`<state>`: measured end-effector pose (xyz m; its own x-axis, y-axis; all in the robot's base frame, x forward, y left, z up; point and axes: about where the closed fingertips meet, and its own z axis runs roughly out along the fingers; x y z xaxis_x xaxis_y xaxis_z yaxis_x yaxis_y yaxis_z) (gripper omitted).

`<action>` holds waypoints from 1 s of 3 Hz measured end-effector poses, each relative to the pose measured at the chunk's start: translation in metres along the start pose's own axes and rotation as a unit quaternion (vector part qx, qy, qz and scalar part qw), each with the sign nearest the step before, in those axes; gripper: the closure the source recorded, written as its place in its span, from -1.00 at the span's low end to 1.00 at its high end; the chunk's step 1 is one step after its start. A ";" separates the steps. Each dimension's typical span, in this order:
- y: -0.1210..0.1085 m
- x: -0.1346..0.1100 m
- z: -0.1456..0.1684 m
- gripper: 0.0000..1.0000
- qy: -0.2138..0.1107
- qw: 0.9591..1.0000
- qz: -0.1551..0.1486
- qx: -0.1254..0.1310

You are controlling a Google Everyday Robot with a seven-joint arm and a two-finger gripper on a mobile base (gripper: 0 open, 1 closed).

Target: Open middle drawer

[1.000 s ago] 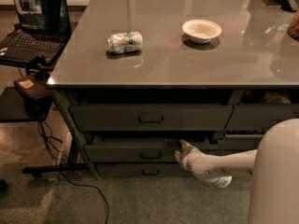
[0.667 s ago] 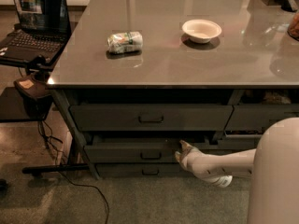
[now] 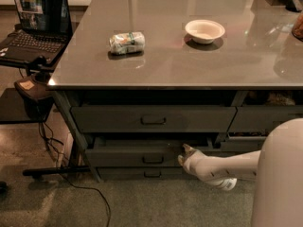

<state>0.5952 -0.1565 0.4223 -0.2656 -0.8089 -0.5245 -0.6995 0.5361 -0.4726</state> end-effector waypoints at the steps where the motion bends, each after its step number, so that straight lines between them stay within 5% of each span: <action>1: 0.000 0.001 0.000 1.00 0.004 1.000 0.000 -0.002; 3: 0.001 0.002 -0.008 1.00 0.012 1.000 0.014 0.006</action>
Offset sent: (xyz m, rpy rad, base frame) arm -0.1221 -0.0608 -0.0690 -0.0901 0.1969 -0.0646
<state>0.5892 -0.1596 0.4267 -0.3004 -0.7989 -0.5211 -0.6836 0.5613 -0.4665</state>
